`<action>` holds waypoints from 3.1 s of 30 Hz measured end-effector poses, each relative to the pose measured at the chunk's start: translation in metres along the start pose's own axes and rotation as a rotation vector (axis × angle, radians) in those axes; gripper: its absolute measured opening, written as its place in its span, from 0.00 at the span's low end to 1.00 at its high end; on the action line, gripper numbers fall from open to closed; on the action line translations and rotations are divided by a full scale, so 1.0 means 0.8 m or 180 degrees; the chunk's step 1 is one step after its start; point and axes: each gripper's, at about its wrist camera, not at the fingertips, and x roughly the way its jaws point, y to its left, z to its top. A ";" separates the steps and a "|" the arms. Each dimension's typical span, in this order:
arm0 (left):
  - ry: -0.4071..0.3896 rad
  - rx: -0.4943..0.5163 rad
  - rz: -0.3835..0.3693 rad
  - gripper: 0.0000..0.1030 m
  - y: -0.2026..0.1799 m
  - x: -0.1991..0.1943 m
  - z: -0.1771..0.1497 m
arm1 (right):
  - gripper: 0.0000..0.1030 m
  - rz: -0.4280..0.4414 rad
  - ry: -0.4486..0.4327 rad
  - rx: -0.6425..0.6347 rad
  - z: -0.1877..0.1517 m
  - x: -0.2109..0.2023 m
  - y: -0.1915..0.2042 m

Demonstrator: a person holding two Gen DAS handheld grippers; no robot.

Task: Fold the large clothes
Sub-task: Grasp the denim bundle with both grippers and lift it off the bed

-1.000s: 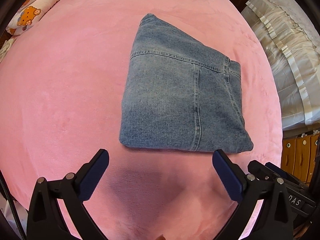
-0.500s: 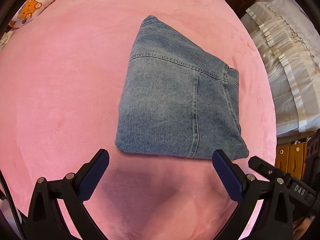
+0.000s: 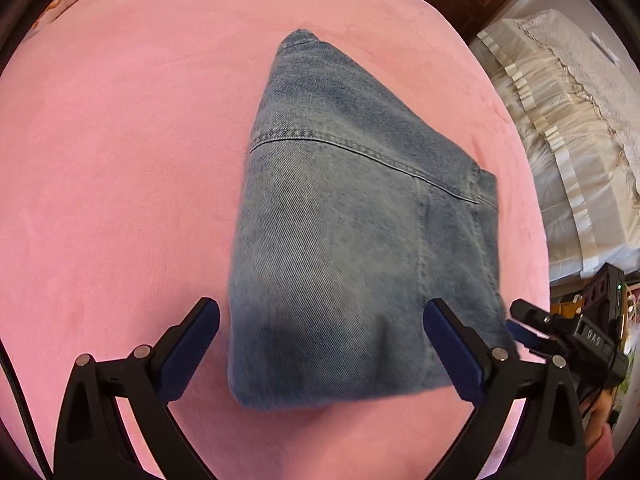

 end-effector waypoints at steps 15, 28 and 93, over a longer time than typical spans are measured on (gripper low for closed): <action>0.0235 0.0257 -0.0301 0.98 0.017 0.080 0.028 | 0.87 0.0531 0.0130 -0.0114 0.035 0.065 -0.014; 0.0451 0.0057 -0.0920 0.99 0.030 0.140 0.050 | 0.87 0.0903 0.0476 -0.0233 0.065 0.104 -0.003; 0.0293 0.0088 0.0457 0.49 0.310 -0.172 0.102 | 0.17 -0.0170 -0.0052 -0.1322 -0.261 0.214 0.656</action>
